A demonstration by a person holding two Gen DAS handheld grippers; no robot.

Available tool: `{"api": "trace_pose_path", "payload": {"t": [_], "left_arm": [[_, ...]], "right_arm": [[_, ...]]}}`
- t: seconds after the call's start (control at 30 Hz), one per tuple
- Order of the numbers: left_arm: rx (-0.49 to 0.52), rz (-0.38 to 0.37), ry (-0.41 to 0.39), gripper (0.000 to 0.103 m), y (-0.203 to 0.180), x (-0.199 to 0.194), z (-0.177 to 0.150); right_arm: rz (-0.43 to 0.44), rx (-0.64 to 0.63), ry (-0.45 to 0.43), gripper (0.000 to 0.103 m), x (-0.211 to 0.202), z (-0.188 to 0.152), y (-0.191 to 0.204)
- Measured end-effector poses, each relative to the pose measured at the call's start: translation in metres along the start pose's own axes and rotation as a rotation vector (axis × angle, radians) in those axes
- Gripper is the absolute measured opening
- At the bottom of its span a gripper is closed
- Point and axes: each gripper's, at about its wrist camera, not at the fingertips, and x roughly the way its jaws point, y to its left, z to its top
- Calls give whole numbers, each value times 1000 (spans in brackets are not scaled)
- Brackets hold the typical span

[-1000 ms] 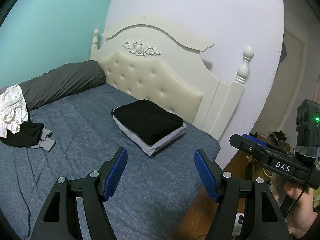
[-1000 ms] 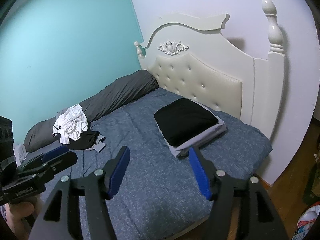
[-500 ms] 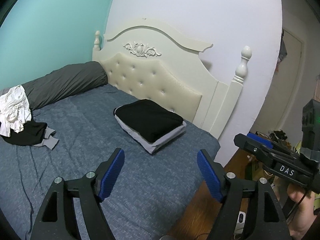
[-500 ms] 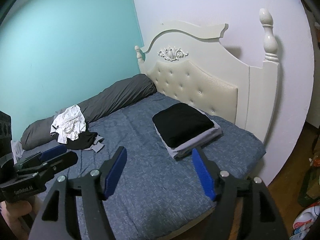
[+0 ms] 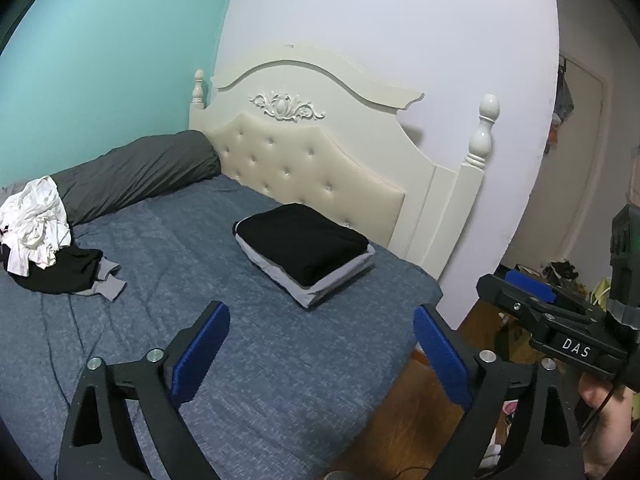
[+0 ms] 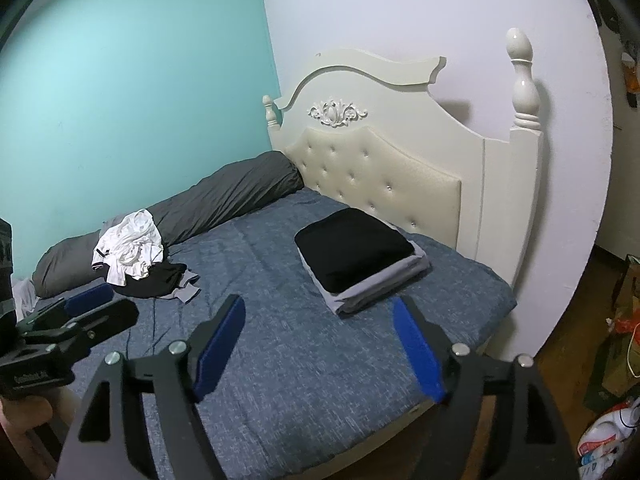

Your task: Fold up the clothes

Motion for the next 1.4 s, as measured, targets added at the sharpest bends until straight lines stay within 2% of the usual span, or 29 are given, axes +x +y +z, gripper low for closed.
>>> {"api": "trace_pose_path", "payload": {"t": [0.1,0.17,0.4,0.5,0.67,0.73,0.97,1.4], "left_arm": [[-2,4,7,100,2,-3,-2],[-1,11,9,103,3,-5,-3],[9,36,18,103,6,-11,-7],[14,44,21,103,7,-13,-9],[21,55,22,103,7,-16,-12],[25,80,26,103,7,-17,-13],[21,68,23,103,8,-22,-16],[41,100,29,103,4,-28,-23]], "right_arm": [[-9,-6,4,79,-2,-1,0],[-16,-5,0,84,-5,-2,0],[-41,-12,-3,96,-10,-10,0],[-44,-13,1,98,-11,-15,0],[-61,-14,4,99,-12,-23,-1],[-68,-13,7,100,-13,-26,-1],[-80,-21,-6,100,-18,-30,1],[-75,-19,-6,101,-22,-34,0]]}}
